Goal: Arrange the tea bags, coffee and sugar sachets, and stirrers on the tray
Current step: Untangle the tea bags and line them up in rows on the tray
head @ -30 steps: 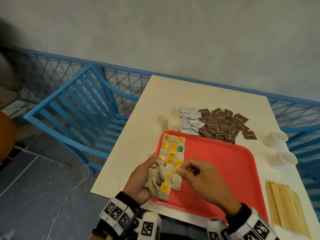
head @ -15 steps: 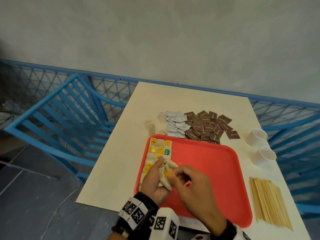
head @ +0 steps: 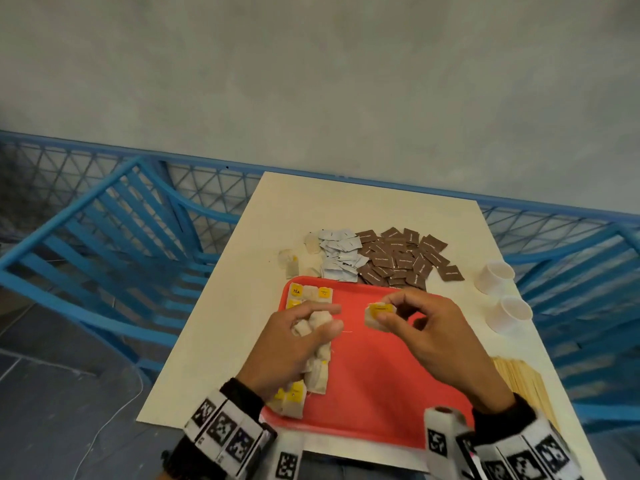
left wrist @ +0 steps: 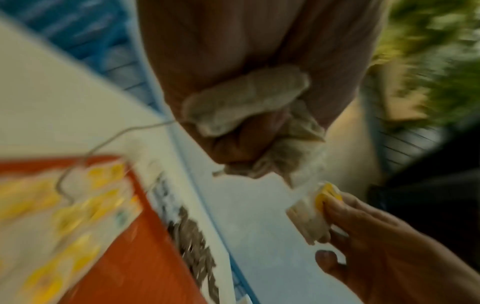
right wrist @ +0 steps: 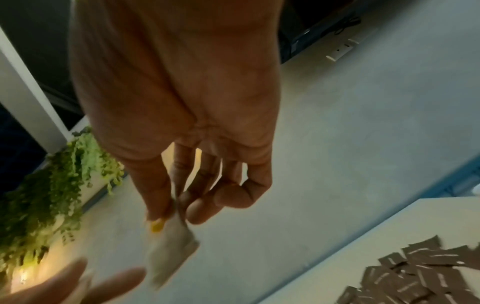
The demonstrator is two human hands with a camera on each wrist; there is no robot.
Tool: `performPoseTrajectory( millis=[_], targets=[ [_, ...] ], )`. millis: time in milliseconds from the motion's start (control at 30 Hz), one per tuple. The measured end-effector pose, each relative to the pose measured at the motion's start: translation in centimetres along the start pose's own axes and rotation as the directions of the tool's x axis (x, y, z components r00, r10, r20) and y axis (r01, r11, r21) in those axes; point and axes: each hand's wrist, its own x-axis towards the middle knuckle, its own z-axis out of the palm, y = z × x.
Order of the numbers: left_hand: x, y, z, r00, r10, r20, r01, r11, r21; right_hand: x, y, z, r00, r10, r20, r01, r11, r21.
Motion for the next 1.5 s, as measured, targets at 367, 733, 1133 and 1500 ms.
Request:
performPoseTrajectory(
  millis=[367,733,1133,1500],
  targets=[
    [-1.1,4.9,-0.6,0.984,0.177,-0.013,-0.177,0.983,0.039,0.2,-2.4,1.0,0.993,-0.043,0.109,0.022,0.981,0.194],
    [-1.6,5.9,-1.7,0.983,0.181,-0.043,-0.18,0.983,0.013,1.4,-4.4,2.6,0.999,-0.023,-0.028,0.031,0.95,0.31],
    [-1.8,5.8,-2.1,0.989,0.129,-0.078,-0.133,0.99,-0.052,0.7,-4.1,4.4,0.995,0.03,-0.09,0.0,0.947,0.322],
    [-4.1,-1.4,-4.7,0.971,-0.116,-0.21,0.141,0.984,0.109,-2.0,7.7,10.9,0.745,0.498,0.444,-0.522,0.85,-0.078]
  ],
)
